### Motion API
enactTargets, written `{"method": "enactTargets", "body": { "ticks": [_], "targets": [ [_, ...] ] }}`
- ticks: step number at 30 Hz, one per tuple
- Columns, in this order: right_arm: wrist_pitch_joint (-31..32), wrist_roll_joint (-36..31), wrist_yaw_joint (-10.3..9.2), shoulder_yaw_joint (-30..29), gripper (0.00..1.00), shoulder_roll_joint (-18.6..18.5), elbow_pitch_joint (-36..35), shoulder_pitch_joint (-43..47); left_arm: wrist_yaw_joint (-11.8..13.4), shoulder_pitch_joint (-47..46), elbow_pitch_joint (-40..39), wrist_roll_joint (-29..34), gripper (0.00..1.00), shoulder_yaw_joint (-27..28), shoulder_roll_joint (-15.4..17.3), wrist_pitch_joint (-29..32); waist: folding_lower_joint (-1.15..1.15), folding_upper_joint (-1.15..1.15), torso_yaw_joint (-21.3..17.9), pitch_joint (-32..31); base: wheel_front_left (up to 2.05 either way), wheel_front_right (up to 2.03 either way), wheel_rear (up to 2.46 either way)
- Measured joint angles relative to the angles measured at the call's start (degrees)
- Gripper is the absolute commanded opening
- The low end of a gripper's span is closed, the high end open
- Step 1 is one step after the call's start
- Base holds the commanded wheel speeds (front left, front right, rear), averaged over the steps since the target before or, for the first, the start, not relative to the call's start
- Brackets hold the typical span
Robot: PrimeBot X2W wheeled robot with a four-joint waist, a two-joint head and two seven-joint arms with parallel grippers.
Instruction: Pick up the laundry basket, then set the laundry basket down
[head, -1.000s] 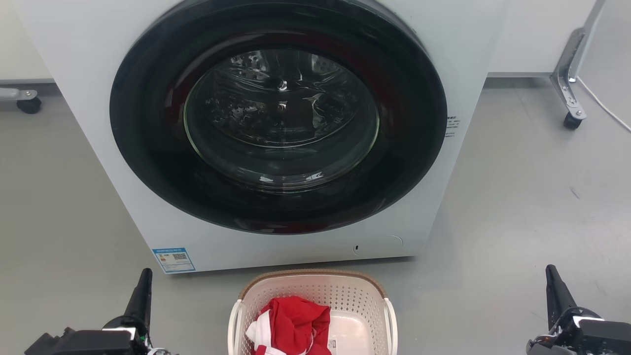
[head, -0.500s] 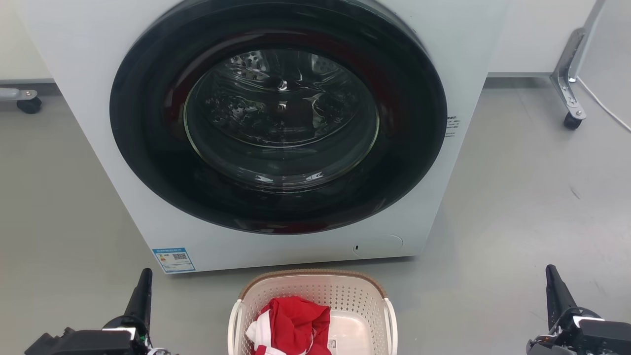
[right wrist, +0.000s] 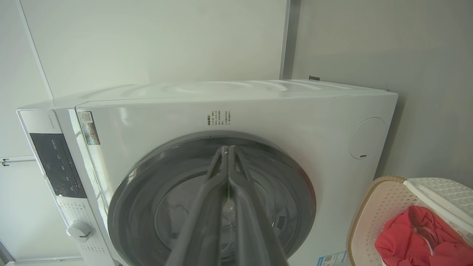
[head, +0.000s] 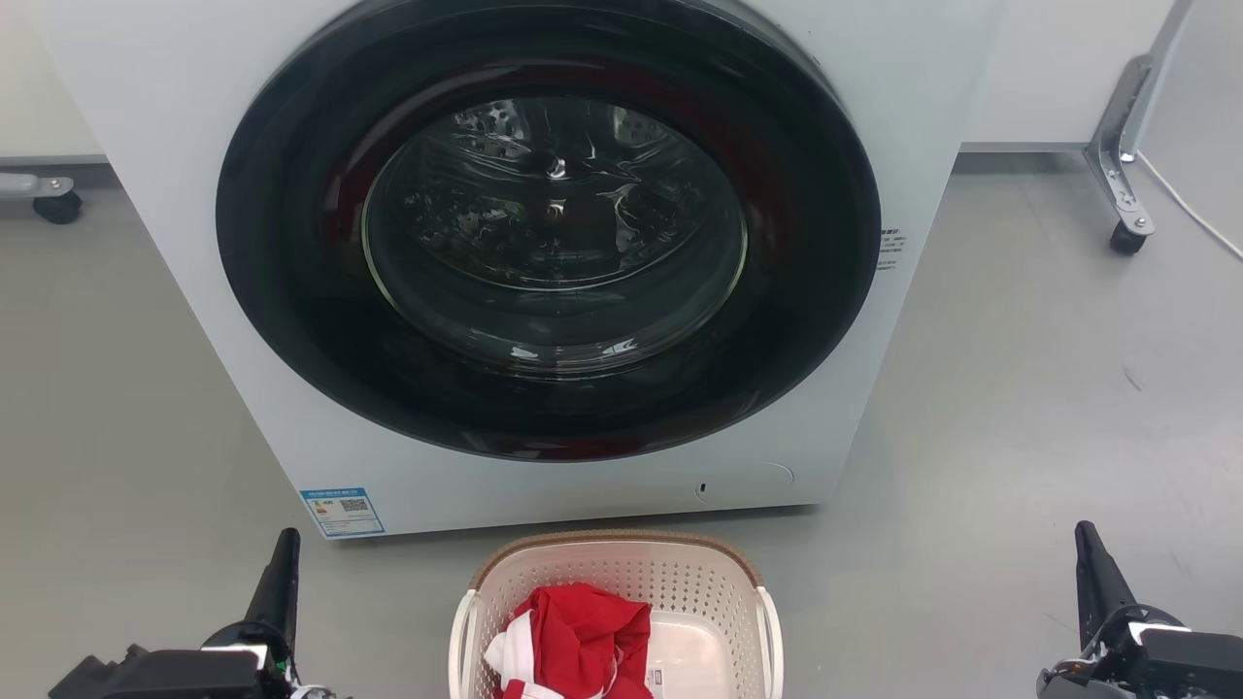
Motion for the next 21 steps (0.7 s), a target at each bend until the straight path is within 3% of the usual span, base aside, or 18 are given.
{"method": "enactTargets", "body": {
  "ticks": [21],
  "targets": [
    [0.00, 0.00, 0.00, 0.00, 0.00, 0.00, -0.01, 0.00, 0.00, 0.00, -0.02, 0.00, 0.00, 0.00, -0.01, 0.00, 0.00, 0.00, 0.00, 0.00, 0.00, 0.00, 0.00]
  ]
}}
